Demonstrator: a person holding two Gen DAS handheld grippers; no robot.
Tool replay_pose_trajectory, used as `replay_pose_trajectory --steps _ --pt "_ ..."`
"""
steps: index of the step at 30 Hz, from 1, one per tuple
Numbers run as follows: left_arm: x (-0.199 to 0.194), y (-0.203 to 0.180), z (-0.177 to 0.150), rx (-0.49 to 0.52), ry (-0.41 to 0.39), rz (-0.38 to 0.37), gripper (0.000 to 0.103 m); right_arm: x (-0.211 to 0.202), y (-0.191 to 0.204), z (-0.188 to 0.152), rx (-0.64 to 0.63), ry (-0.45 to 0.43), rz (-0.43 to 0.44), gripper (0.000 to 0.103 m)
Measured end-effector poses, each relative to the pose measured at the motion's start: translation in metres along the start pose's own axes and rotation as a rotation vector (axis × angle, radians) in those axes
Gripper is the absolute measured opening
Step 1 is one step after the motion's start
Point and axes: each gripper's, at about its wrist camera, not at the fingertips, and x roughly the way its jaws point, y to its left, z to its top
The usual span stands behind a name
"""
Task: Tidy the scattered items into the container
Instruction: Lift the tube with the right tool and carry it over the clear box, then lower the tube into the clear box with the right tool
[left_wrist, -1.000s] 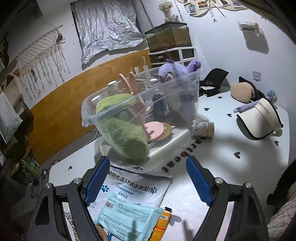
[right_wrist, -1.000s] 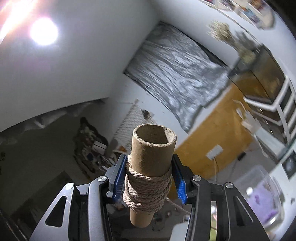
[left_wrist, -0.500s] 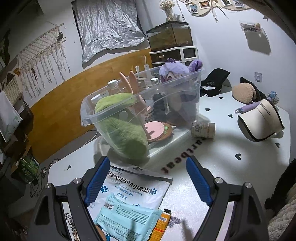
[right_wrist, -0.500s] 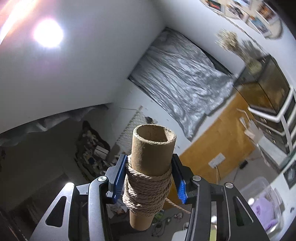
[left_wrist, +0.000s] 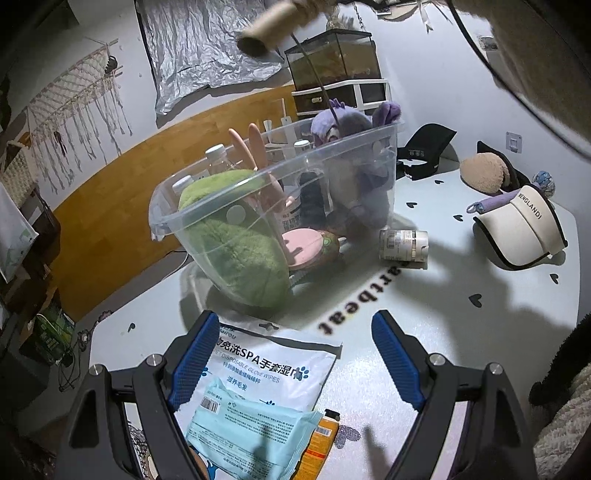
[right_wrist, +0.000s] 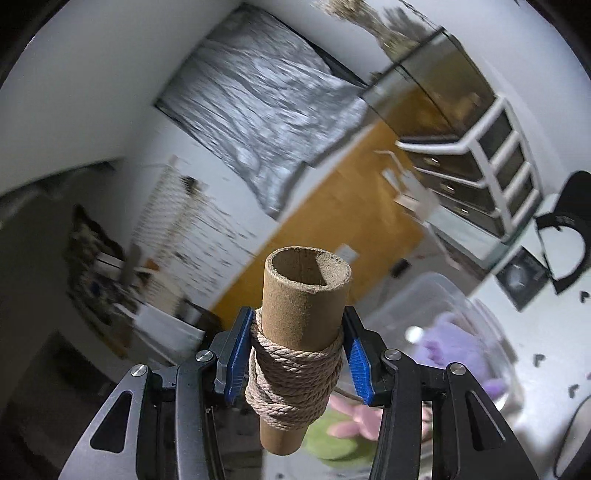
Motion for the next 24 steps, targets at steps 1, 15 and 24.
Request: replay_pose_trajectory --steps 1,15,24 --pt "0.001 0.001 0.000 -0.001 0.004 -0.001 0.085 0.005 -0.005 -0.005 -0.009 0.010 -0.025 0.048" --pt "0.021 0.009 -0.007 -0.019 0.058 -0.010 0.085 0.061 -0.014 -0.079 -0.411 0.101 -0.316 0.048" --pt "0.028 0.015 -0.012 -0.036 0.079 -0.004 0.085 0.107 -0.010 -0.123 -0.896 0.318 -0.399 0.048"
